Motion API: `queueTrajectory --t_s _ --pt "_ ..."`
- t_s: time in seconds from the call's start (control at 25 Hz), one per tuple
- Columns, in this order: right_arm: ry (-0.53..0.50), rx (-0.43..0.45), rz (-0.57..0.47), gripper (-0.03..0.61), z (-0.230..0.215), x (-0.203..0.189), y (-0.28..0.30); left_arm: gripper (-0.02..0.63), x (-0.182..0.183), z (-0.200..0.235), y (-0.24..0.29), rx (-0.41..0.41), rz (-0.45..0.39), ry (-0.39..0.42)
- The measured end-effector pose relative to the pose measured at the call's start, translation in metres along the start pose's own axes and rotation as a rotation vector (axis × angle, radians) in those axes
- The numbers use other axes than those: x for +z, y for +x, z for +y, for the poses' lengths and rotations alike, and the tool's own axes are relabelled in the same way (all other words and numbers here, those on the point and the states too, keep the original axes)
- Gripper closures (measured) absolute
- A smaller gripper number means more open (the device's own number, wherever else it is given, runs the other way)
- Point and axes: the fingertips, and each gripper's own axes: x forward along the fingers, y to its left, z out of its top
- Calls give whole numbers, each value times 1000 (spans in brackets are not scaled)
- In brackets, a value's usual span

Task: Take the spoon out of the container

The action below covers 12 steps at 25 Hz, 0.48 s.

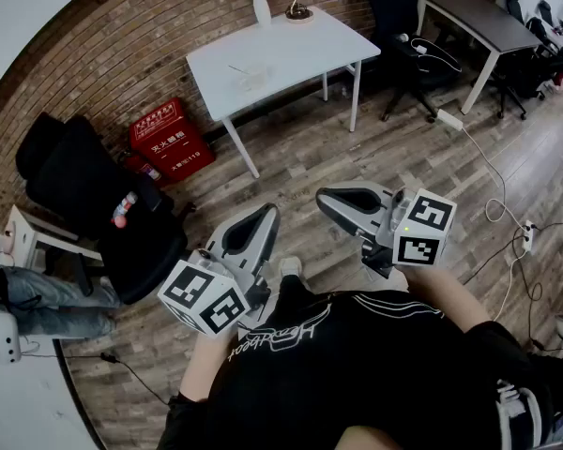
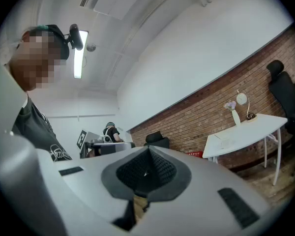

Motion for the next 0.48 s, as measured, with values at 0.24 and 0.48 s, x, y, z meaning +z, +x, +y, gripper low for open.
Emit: queueTrajectory --t_s 0.24,0.48 --pt "-11 2 -4 581 -4 0 0 607 -2 0 5 1 -3 -9" --pt "-91 30 -27 581 -1 9 4 607 2 3 9 9 -9 2"
